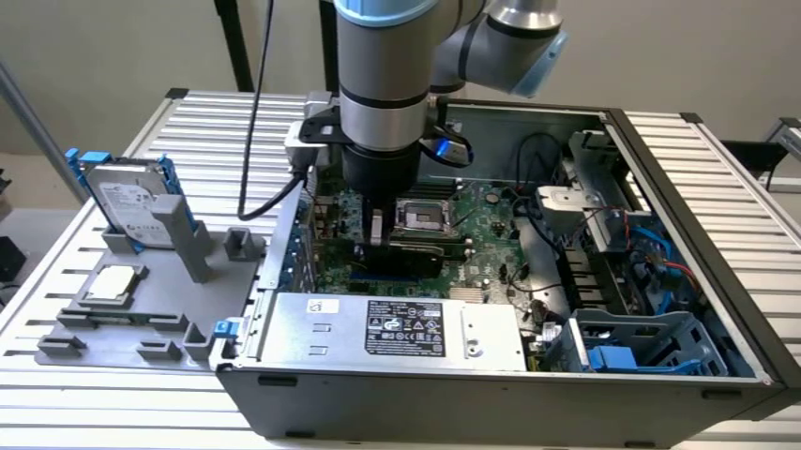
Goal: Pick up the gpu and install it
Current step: 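Insert the gpu into the slot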
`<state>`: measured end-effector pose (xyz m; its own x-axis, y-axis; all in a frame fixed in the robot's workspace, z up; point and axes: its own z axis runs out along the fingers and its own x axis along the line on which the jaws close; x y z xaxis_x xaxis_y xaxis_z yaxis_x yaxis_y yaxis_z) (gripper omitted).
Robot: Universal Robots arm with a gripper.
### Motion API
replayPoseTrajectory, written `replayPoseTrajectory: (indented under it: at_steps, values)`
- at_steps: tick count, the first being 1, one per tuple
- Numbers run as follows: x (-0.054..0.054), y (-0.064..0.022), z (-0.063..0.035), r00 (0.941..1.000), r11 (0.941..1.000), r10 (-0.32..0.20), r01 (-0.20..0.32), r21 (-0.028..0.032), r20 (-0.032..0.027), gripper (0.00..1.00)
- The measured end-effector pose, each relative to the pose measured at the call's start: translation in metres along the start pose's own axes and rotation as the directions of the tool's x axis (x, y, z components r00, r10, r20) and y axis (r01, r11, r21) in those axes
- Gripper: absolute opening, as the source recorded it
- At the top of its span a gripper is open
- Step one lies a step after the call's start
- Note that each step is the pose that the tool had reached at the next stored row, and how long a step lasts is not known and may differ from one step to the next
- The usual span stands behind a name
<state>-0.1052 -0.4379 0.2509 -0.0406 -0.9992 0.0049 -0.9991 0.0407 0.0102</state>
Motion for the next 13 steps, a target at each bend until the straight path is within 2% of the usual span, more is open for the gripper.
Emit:
replayPoseTrajectory:
  at_steps: [11, 13]
  values:
    - [0.0002, -0.0004, 0.0021, 1.0, 1.0, 0.0, 0.0, -0.0041, -0.0017, 0.27]
    - [0.0002, -0.0003, 0.0023, 1.0, 1.0, 0.0, 0.0, -0.0069, -0.0008, 0.27]
